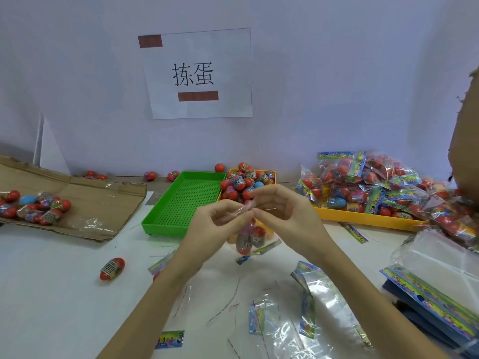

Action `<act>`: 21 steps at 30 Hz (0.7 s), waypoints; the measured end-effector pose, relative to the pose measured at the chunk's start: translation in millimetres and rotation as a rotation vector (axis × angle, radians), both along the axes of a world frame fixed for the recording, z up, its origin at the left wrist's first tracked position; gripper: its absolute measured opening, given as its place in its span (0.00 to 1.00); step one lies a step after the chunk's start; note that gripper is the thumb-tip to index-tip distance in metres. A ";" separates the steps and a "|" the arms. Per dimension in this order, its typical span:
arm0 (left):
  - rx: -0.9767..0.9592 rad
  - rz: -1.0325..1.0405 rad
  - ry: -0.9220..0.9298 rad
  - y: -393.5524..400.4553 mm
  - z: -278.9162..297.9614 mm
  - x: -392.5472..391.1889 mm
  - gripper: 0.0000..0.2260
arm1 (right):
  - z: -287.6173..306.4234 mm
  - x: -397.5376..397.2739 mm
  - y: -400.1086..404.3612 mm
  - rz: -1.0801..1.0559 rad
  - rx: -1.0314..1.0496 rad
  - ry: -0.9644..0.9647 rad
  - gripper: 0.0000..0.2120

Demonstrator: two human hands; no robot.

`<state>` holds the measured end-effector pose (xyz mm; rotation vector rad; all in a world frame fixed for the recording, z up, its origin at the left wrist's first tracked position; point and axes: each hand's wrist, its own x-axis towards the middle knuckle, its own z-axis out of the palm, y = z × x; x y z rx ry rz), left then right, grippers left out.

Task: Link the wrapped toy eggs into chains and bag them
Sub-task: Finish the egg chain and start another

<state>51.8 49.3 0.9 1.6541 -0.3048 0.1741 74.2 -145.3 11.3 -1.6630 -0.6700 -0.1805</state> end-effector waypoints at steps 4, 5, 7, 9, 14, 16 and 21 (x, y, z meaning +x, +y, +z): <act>-0.213 0.196 0.082 -5.9 0.0 0.8 0.12 | 0.9 4.5 -6.6 -0.143 -0.025 0.078 0.10; -0.282 0.216 0.108 -4.4 0.6 1.9 0.13 | 0.3 6.6 -10.0 -0.158 -0.073 0.107 0.08; -0.359 0.224 0.152 -0.3 1.4 3.6 0.14 | -3.1 9.9 -13.6 -0.169 -0.118 0.158 0.04; -0.361 0.217 0.189 2.6 1.2 3.9 0.13 | -5.8 10.9 -13.3 -0.186 -0.114 0.177 0.03; -0.432 0.171 0.276 7.3 4.3 7.1 0.07 | -1.2 10.9 -14.8 -0.134 -0.071 0.194 0.05; -0.573 0.136 0.319 5.7 5.3 8.9 0.16 | -2.0 10.5 -12.4 -0.179 0.000 0.193 0.05; -0.696 0.156 0.371 4.8 0.6 11.6 0.12 | -8.4 6.6 -0.7 -0.141 0.033 0.300 0.17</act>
